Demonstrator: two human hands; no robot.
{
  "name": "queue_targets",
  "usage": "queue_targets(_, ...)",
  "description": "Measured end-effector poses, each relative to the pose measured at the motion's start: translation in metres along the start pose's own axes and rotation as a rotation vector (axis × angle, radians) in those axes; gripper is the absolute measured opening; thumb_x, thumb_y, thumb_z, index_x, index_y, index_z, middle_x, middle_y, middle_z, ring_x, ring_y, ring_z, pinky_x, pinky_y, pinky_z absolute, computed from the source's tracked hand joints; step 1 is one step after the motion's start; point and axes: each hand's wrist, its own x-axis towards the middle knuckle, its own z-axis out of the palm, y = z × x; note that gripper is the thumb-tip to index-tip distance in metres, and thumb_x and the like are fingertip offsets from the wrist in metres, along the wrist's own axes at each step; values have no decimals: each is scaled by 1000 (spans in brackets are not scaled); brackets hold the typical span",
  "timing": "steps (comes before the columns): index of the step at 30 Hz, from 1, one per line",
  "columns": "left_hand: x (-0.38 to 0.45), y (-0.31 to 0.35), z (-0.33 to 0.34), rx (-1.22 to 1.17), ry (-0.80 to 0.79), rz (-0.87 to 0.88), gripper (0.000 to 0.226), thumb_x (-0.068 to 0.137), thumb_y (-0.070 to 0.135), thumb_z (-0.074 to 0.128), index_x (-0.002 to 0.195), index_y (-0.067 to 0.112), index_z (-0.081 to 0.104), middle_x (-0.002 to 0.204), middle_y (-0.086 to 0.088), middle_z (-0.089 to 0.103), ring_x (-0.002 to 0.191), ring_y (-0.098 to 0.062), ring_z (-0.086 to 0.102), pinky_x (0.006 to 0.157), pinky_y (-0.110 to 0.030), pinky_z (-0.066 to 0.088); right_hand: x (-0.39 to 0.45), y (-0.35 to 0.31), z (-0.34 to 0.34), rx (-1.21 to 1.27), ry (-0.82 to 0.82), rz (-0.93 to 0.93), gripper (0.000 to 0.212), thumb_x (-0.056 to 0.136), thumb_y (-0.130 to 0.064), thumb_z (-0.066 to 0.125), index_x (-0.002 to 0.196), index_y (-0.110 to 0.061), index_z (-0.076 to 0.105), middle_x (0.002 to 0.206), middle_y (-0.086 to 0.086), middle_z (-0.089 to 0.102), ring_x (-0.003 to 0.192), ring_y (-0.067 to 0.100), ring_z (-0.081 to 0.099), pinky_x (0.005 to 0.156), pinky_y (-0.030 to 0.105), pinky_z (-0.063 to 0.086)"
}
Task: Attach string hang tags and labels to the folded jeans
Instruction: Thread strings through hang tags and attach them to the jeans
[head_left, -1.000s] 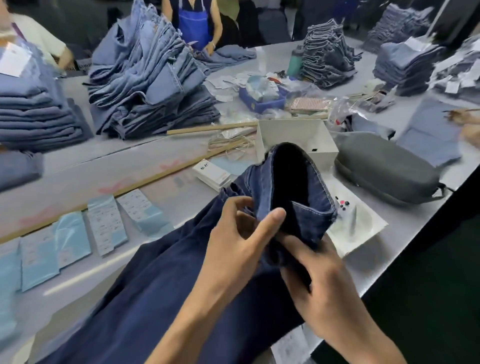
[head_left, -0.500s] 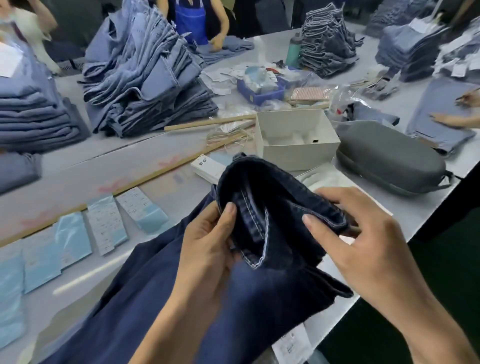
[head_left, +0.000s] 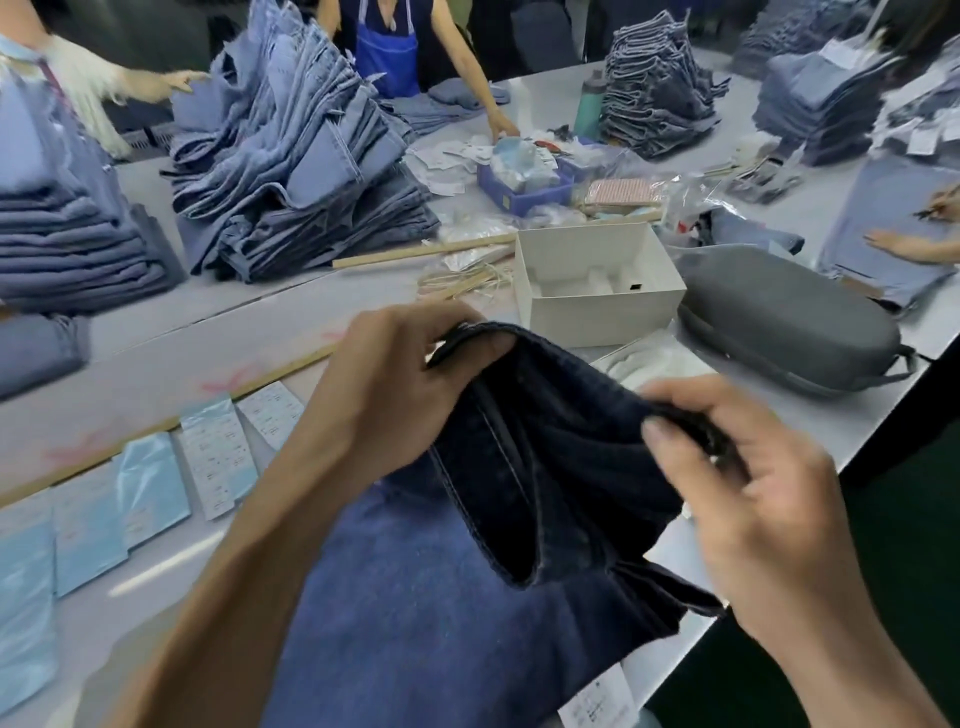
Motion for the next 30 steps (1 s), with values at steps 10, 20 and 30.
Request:
queue_targets(10,15,-14,-11,-406,-238,-188,48,90,53,63,81,7,73,71,-10,52,67,-20,38,52,-50,30,28,10,10,336,42,302,19,96,-7,61,96,-21,75,93,2,76,85,15,72,71,27,58)
queue_targets(20,-4,-4,-7,-868,-199,-244,20,95,9,65,113,15,60,97,-35,70,79,-36,65,65,-35,49,-23,-11,64,-752,-272,-518,31,95,-19,67,123,-8,71,110,9,71,93,33,64,77,44,55)
queue_targets(30,-14,0,-1,-1081,3,-474,12,98,2,56,103,12,61,77,-14,71,53,-17,67,42,-24,52,2,-1,15,-1025,-134,-425,49,79,-7,80,126,-11,69,115,4,68,109,31,61,93,46,39)
